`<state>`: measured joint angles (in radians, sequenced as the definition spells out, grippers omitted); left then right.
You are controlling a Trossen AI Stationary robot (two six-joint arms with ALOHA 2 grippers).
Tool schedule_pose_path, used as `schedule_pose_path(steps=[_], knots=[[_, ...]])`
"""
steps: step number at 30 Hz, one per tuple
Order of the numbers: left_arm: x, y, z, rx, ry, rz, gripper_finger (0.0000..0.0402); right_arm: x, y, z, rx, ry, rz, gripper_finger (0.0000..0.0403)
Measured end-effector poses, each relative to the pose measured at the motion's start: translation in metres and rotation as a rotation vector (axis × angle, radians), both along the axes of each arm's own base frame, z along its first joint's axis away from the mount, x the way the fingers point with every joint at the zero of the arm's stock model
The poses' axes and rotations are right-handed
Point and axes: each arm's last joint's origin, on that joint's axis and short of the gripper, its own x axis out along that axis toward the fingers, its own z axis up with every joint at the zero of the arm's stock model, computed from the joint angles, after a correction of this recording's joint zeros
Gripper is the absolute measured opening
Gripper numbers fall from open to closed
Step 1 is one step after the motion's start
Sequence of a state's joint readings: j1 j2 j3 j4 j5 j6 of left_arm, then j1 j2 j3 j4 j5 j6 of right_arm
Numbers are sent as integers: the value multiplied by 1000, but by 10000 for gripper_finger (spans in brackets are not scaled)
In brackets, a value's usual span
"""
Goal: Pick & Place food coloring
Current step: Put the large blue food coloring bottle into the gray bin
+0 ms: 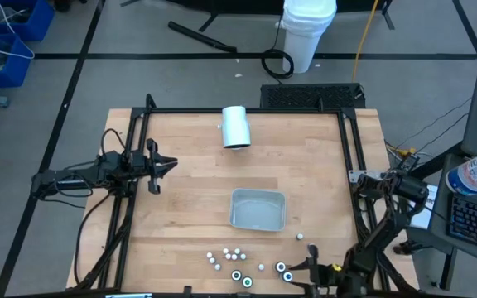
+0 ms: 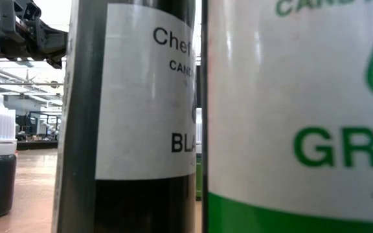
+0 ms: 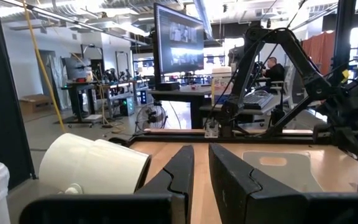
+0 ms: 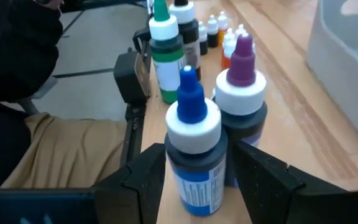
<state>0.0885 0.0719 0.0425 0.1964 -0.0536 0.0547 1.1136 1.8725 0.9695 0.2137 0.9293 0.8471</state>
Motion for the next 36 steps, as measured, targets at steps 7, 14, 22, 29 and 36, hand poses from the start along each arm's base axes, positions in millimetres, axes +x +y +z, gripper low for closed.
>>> schedule_pose_path(steps=[7, 14, 22, 29, 36], knots=[[0, 0, 0, 0, 0, 0, 58, 3, 1, 2, 13, -6, 17, 174], [0, 0, 0, 1, 0, 0, 58, 6, 2, 5, 13, -30, 28, 174], [0, 0, 0, 1, 0, 0, 58, 10, 0, 5, 9, -30, 15, 174], [0, 0, 0, 1, -1, 0, 58, 14, -2, 4, 11, -14, 27, 173], [0, 0, 0, 1, -1, 0, 58, 14, -2, 5, 16, -14, 24, 159]])
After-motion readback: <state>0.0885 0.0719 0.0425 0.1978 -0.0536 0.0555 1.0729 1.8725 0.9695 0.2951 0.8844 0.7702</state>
